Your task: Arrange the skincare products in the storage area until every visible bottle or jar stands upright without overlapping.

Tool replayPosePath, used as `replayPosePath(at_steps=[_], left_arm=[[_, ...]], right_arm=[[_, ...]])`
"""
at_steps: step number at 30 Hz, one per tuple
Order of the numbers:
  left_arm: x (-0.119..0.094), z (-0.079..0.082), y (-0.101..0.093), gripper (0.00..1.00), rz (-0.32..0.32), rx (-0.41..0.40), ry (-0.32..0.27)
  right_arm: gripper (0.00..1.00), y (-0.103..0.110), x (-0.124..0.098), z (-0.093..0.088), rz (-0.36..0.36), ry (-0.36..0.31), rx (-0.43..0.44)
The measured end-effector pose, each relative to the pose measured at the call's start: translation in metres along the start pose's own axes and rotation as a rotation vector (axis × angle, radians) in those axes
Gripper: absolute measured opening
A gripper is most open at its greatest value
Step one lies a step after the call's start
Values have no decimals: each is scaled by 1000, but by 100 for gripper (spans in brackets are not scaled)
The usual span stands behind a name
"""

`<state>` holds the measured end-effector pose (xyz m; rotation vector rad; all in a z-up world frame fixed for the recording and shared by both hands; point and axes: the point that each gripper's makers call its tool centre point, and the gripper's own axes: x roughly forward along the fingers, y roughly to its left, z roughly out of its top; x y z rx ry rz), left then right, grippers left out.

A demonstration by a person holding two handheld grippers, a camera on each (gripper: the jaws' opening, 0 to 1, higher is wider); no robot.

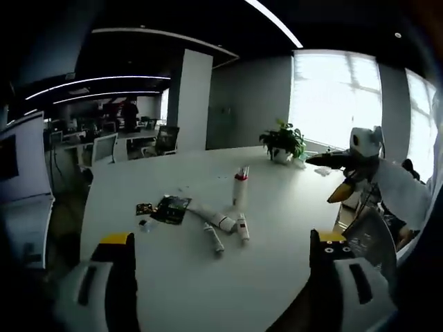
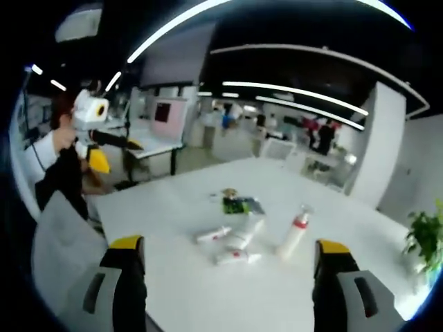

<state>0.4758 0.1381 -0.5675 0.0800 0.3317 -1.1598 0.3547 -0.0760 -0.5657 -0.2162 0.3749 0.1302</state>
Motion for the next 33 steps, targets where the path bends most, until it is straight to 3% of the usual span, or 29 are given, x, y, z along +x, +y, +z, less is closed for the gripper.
replayPosePath(at_steps=[6,13,17,22,33], left_arm=[[-2,-5,9,99,6,-21,3],[4,-11,5,99,-27,-29,25],[7,-7,6,99,-23,-28,21],[16,-2,4,99,1,-29,20],[44,12,-4,99,96,-30,-1]], right_arm=[[100,-2,0,12,-2,-42,51],[100,-7,4,9,10,-5,16],[100,-13,6,12,23,-16,20],[100,-30,8,14,32,-28,12],[100,-56,14,1,131,-34,-33]])
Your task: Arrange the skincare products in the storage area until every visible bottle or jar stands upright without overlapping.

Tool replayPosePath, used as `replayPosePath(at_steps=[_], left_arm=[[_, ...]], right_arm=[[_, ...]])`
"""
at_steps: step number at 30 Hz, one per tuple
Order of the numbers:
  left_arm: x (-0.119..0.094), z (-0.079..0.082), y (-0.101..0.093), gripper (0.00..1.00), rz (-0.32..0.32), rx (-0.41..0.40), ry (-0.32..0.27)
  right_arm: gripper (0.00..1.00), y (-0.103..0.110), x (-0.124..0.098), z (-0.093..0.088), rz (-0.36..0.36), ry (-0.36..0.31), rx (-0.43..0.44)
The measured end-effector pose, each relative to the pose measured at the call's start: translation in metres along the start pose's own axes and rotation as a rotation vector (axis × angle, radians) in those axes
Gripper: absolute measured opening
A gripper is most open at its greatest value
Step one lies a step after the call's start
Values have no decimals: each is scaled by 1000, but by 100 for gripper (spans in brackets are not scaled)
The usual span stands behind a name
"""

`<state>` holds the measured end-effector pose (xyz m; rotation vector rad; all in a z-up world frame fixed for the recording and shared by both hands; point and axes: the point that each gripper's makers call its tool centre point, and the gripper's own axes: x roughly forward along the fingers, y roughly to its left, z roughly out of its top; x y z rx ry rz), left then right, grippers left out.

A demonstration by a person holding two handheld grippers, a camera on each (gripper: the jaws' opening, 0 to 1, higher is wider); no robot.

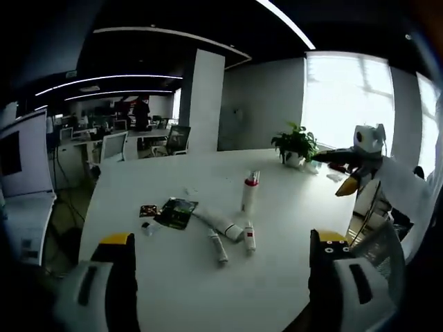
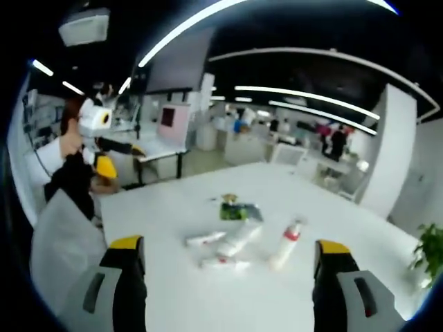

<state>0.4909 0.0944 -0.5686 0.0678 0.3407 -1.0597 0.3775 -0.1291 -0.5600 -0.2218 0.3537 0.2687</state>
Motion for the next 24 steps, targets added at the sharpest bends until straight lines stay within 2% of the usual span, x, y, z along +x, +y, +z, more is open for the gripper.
replayPosePath(at_steps=[3,11,16,24], left_arm=[[6,5,-5,99,4,11,-10],[20,22,-20,99,-17,1,-41],[35,25,-24,99,-42,-11,-31],[58,14,-28,99,-95,-2,12]], right_arm=[[100,-2,1,-2,18,3,-23],[100,-8,6,0,55,-40,-5],[100,-12,17,0,55,-42,12],[100,-13,37,-7,57,-28,19]])
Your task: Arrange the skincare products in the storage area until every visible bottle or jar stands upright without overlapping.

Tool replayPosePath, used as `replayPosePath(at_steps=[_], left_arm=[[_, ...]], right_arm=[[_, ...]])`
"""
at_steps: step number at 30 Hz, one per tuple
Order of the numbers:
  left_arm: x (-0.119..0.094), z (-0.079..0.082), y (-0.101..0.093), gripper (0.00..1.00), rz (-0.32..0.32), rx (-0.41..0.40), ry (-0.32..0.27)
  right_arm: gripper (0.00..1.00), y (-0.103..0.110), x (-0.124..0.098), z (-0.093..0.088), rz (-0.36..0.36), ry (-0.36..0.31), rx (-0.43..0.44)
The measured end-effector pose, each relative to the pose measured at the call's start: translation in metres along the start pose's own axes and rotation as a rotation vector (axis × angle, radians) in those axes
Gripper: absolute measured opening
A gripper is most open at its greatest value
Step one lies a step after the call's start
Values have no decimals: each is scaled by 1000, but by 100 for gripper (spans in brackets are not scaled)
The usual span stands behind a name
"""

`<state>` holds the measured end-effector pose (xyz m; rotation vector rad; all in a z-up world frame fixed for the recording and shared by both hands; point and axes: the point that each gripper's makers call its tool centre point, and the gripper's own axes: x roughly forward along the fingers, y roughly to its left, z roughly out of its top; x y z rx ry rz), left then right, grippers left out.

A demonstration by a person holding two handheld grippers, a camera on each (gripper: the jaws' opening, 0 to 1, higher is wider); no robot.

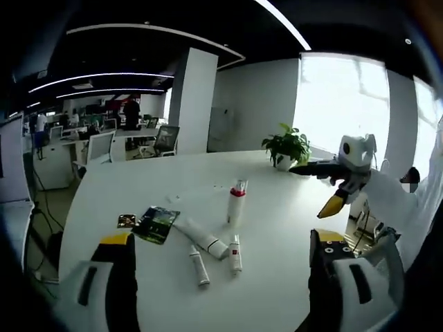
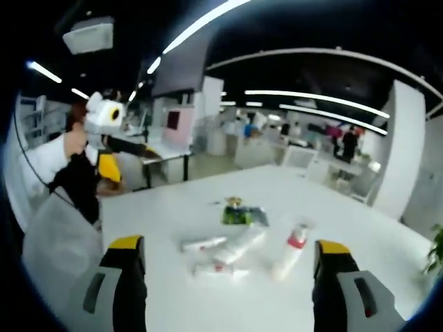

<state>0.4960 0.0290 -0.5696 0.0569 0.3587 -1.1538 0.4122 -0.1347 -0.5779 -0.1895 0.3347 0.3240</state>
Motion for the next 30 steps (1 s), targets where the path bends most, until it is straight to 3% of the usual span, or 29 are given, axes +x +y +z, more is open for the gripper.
replayPosePath(at_steps=[3,5,8,10,11,13,20,30], left_arm=[[10,-2,0,99,-31,-11,-2],[17,-5,2,99,-44,-24,6],[28,-9,4,99,-58,-28,18],[32,-10,4,99,-68,-30,24],[34,-11,4,99,-73,-34,23],[35,-11,5,99,-75,-40,21],[38,-15,16,99,-66,-55,22],[39,-20,26,99,-64,-84,17]], right_arm=[[100,-4,9,-8,-15,19,13],[98,0,15,-14,12,39,38],[90,-1,26,-20,18,55,113],[79,0,34,-25,38,72,134],[80,0,39,-26,36,69,135],[82,3,49,-32,57,88,150],[74,4,85,-54,90,158,183],[60,5,114,-73,106,207,258]])
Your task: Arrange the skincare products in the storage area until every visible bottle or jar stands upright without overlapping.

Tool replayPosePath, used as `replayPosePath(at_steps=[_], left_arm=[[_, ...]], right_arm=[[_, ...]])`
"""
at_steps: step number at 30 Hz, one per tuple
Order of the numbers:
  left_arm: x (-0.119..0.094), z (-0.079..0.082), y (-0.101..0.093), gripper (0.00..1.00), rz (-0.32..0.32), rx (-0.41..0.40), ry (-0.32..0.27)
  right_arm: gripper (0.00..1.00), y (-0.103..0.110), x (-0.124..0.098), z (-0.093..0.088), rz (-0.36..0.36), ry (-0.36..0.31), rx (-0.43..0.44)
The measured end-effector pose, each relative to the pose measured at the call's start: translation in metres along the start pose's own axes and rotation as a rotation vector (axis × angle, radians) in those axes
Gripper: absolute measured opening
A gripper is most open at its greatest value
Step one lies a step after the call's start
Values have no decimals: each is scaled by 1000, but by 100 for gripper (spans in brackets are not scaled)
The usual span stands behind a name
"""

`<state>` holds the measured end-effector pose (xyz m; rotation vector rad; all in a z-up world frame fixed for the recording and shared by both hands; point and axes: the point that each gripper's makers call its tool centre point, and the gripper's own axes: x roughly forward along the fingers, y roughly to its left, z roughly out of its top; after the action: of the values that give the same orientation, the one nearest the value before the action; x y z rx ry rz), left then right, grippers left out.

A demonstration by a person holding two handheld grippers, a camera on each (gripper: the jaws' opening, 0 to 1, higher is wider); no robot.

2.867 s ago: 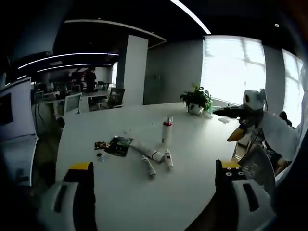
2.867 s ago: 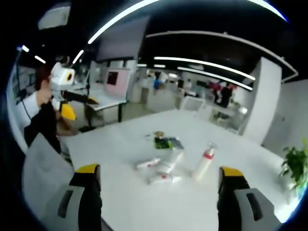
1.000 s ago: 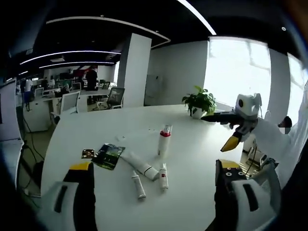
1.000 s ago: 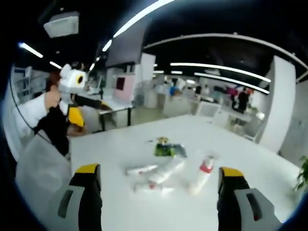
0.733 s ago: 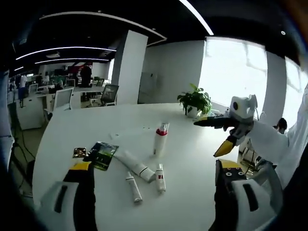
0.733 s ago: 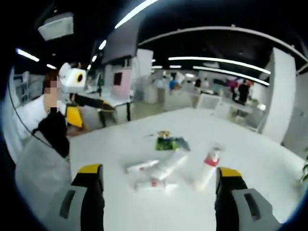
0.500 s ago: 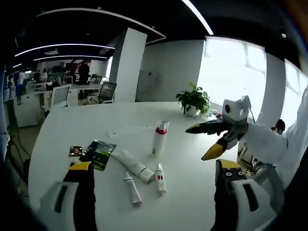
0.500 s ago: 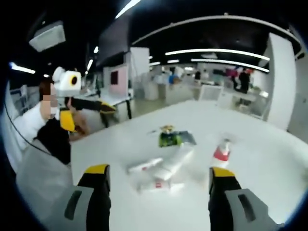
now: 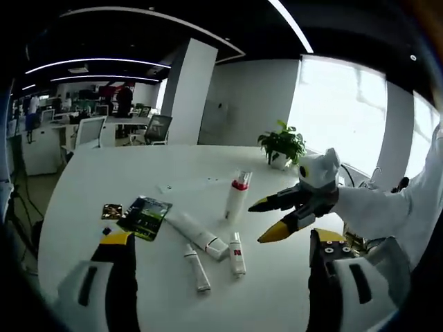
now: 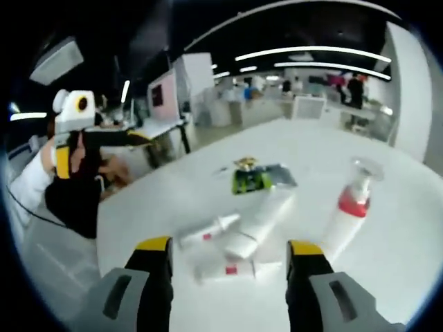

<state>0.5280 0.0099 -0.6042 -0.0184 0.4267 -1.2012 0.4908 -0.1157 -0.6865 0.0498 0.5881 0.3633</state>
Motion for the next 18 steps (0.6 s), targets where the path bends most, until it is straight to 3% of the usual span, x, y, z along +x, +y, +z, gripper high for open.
replayPosePath(at_steps=[18], left_arm=[[5,-11,6,99,-6,-30,5]], right_arm=[[45,-18,41,-28,-4,87,121]])
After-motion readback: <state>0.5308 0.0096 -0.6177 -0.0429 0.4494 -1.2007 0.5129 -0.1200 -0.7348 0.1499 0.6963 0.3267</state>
